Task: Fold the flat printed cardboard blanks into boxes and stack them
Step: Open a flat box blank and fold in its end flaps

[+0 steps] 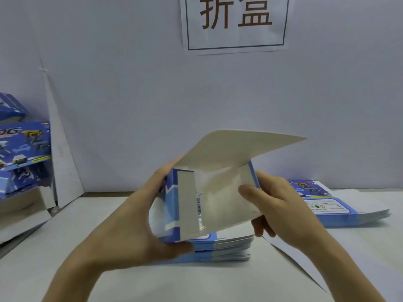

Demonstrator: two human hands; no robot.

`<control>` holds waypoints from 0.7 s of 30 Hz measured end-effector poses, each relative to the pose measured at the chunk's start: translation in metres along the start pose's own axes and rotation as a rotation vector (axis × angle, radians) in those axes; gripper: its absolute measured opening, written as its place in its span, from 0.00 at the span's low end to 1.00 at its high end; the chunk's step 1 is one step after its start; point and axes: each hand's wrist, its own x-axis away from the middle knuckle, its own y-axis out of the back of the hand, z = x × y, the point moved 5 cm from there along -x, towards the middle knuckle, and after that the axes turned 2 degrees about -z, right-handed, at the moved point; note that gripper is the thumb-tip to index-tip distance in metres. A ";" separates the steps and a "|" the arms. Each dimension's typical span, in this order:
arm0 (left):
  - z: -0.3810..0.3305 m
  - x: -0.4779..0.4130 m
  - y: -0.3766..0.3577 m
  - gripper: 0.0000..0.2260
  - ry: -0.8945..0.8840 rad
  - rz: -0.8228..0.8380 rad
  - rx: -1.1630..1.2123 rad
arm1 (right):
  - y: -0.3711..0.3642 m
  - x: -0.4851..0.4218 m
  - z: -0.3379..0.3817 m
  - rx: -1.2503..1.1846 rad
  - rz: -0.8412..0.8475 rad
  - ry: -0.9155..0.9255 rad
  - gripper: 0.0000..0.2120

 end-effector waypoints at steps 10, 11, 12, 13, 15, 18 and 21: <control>-0.006 -0.010 -0.005 0.45 -0.133 -0.493 -0.288 | -0.007 0.001 -0.006 -0.321 -0.141 -0.185 0.08; -0.007 -0.010 -0.010 0.49 -0.157 -0.495 -0.320 | -0.010 0.001 -0.007 -0.356 -0.150 -0.205 0.07; -0.006 -0.010 -0.013 0.53 -0.157 -0.502 -0.336 | -0.011 0.002 -0.006 -0.389 -0.152 -0.223 0.06; -0.006 -0.010 -0.016 0.56 -0.151 -0.517 -0.380 | -0.013 0.002 -0.006 -0.423 -0.146 -0.240 0.05; -0.005 -0.010 -0.021 0.60 -0.134 -0.545 -0.518 | -0.017 0.005 -0.004 -0.503 -0.107 -0.279 0.03; -0.006 -0.012 -0.027 0.58 -0.102 -0.572 -0.618 | -0.025 0.009 0.003 -0.505 -0.057 -0.273 0.03; -0.004 -0.012 -0.030 0.55 -0.140 -0.600 -0.634 | -0.015 0.007 0.003 -0.216 -0.183 -0.114 0.12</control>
